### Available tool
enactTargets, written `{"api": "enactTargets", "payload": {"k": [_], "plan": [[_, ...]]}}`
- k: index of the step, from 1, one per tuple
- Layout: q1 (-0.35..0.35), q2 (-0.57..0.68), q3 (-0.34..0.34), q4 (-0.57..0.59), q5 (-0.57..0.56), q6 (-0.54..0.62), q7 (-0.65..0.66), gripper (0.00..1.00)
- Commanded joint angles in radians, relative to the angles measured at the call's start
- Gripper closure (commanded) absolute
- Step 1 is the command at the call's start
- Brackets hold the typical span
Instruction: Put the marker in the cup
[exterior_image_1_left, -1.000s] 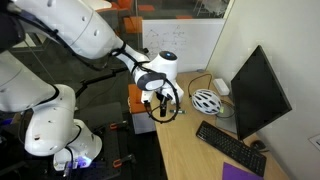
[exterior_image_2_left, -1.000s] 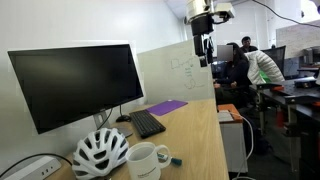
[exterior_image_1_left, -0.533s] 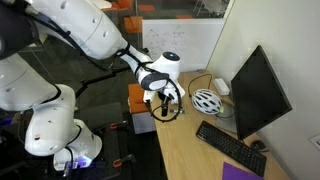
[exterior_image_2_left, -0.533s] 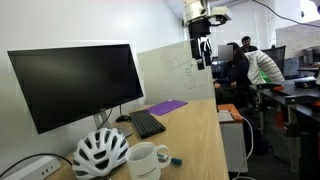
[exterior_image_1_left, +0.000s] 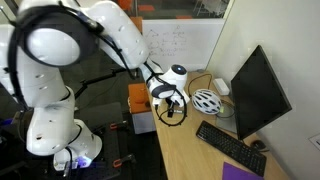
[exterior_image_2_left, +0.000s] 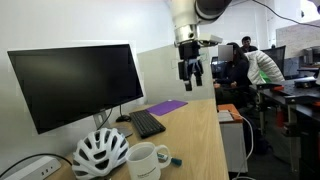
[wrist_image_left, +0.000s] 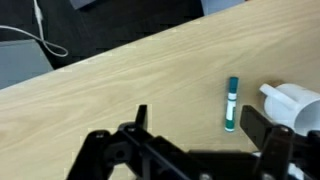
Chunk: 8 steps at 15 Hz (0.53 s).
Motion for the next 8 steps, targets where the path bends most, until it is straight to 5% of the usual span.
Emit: {"api": "enactTargets", "payload": {"k": [1, 8], "plan": [[0.088, 0.243, -0.083, 0.206, -0.062, 0.024, 0.033, 0.00], [0.254, 0.625, -0.162, 0.630, -0.035, -0.057, 0.033, 0.00]]}}
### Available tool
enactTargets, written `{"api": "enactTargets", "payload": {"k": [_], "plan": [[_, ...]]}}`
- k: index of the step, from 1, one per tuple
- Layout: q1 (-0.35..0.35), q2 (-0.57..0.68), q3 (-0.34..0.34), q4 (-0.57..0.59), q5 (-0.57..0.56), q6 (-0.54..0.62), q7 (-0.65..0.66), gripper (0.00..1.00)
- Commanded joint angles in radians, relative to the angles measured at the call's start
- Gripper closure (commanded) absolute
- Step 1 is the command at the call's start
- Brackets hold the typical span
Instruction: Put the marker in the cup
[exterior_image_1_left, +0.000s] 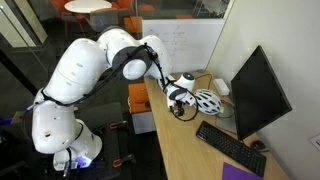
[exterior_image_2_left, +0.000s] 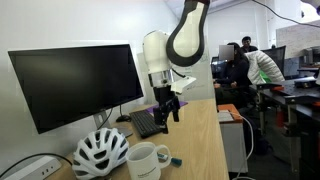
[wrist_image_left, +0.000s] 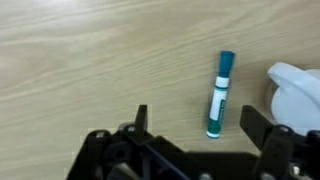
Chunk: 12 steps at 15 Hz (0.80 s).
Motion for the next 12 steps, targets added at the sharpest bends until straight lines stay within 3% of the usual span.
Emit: {"api": "enactTargets", "payload": {"k": [1, 5, 10, 12], "plan": [[0.087, 0.134, -0.066, 0.180, 0.002, -0.081, 0.050, 0.00], [0.129, 0.221, -0.109, 0.288, 0.014, -0.120, 0.103, 0.00], [0.101, 0.293, -0.078, 0.385, 0.036, -0.205, 0.073, 0.00], [0.099, 0.319, -0.076, 0.422, 0.033, -0.231, 0.069, 0.14]]}}
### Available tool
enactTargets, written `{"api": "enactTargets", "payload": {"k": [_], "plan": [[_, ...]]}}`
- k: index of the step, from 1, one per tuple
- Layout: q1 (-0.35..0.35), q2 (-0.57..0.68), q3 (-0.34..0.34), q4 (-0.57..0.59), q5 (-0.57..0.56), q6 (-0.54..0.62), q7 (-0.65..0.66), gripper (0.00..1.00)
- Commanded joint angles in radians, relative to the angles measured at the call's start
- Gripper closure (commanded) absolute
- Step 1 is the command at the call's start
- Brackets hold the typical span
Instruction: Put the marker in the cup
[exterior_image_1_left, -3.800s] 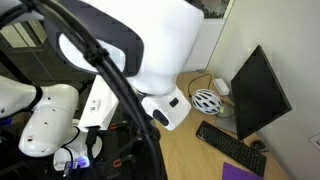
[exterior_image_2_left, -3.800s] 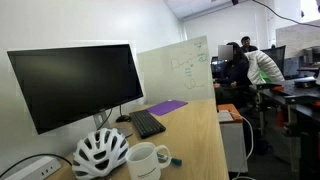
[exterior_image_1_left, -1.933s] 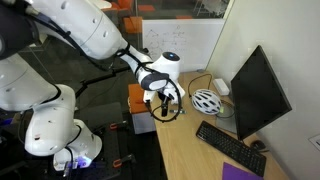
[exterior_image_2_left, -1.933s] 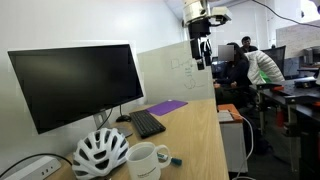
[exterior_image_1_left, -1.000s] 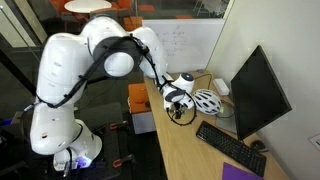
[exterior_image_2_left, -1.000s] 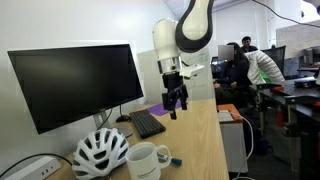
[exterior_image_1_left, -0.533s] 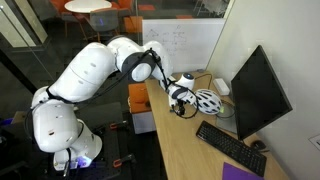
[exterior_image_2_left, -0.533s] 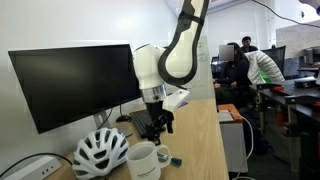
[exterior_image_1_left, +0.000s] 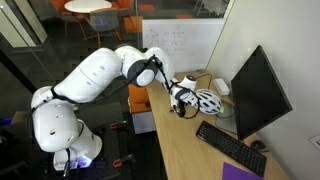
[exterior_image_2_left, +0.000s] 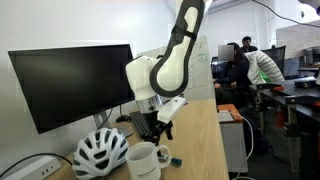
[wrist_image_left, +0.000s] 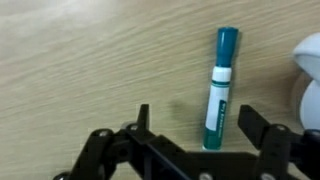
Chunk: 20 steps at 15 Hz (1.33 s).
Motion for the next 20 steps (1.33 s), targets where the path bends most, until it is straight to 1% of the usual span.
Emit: {"api": "enactTargets", "payload": {"k": [1, 2, 3, 5, 6, 11, 13, 14, 17, 20], "plan": [[-0.008, 0.051, 0.008, 0.091, 0.012, -0.079, -0.004, 0.30], [-0.001, 0.063, 0.000, 0.107, 0.005, -0.084, 0.002, 0.38], [-0.004, 0.073, 0.003, 0.123, 0.006, -0.092, -0.001, 0.40], [-0.005, 0.090, 0.004, 0.148, 0.006, -0.098, -0.002, 0.55], [-0.004, 0.098, 0.004, 0.159, 0.007, -0.099, -0.001, 0.65], [-0.009, 0.117, 0.008, 0.189, 0.010, -0.108, -0.003, 1.00], [-0.021, 0.100, 0.013, 0.171, 0.006, -0.084, -0.030, 0.95], [-0.029, 0.085, 0.019, 0.154, 0.002, -0.064, -0.054, 0.95], [-0.069, 0.021, 0.044, 0.090, -0.039, 0.027, -0.243, 0.95], [-0.116, -0.070, 0.074, -0.001, -0.065, 0.103, -0.417, 0.95]]}}
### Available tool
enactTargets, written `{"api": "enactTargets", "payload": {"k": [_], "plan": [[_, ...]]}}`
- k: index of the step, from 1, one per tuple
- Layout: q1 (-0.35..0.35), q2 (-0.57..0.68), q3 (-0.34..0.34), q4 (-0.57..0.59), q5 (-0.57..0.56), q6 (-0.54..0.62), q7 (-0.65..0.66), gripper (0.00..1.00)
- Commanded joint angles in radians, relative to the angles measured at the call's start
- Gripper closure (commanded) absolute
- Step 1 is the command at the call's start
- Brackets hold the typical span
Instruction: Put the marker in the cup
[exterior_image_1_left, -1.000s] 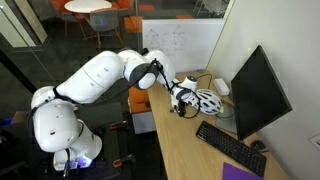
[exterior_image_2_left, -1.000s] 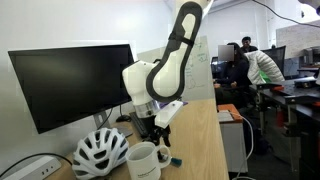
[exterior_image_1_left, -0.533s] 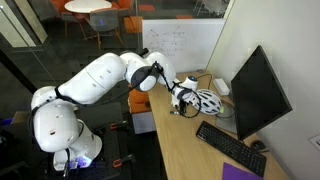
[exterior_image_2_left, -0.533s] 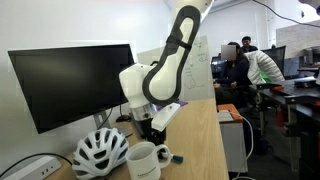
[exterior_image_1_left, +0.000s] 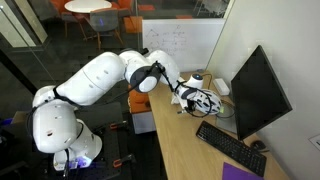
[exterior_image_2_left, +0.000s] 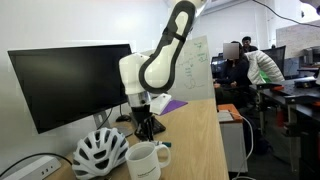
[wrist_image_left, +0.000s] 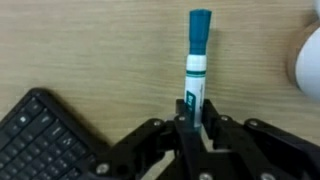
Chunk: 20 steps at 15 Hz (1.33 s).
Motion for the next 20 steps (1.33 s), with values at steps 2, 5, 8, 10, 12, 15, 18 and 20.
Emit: {"api": "enactTargets", "payload": {"k": [2, 5, 8, 10, 12, 15, 18, 20], "plan": [[-0.084, -0.168, 0.081, -0.205, -0.052, 0.129, -0.247, 0.95], [-0.152, -0.250, 0.160, -0.314, -0.060, 0.210, -0.411, 0.95], [-0.234, -0.308, 0.260, -0.405, -0.062, 0.288, -0.574, 0.95], [-0.303, -0.334, 0.338, -0.457, -0.062, 0.332, -0.689, 0.95], [-0.388, -0.343, 0.435, -0.490, -0.056, 0.359, -0.810, 0.95], [-0.534, -0.330, 0.599, -0.517, -0.050, 0.343, -0.998, 0.95], [-0.535, -0.321, 0.611, -0.502, -0.043, 0.318, -1.002, 0.79], [-0.568, -0.321, 0.639, -0.512, -0.039, 0.318, -1.039, 0.79]]}}
